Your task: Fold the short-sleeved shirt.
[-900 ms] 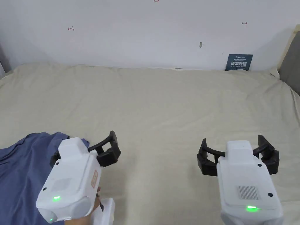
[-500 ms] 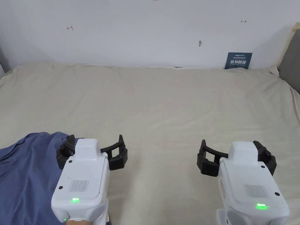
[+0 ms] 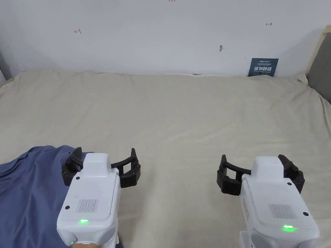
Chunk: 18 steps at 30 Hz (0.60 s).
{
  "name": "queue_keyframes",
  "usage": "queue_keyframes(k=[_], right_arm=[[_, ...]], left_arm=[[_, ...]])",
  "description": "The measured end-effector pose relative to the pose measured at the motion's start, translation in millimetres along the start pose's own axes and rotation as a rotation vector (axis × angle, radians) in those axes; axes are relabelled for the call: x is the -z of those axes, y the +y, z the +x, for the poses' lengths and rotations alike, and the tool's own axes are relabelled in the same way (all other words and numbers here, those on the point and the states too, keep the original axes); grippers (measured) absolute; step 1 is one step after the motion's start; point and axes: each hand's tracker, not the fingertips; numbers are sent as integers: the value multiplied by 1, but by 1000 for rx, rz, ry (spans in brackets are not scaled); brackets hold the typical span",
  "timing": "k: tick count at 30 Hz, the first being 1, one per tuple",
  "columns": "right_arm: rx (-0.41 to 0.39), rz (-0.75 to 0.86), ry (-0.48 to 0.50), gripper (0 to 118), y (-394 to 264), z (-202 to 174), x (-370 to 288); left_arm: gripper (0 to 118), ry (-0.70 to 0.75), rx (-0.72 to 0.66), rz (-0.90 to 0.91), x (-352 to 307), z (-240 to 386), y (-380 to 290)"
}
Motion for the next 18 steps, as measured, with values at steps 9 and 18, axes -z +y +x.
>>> queue_keyframes(k=[9, 18], right_arm=[[-6, 7, 0, 118, 2, 0, -1], [-1, 8, 3, 118, 3, 0, 0]], left_arm=[[118, 7, -10, -2, 0, -2, 1], [118, 10, 5, 0, 0, -2, 1]])
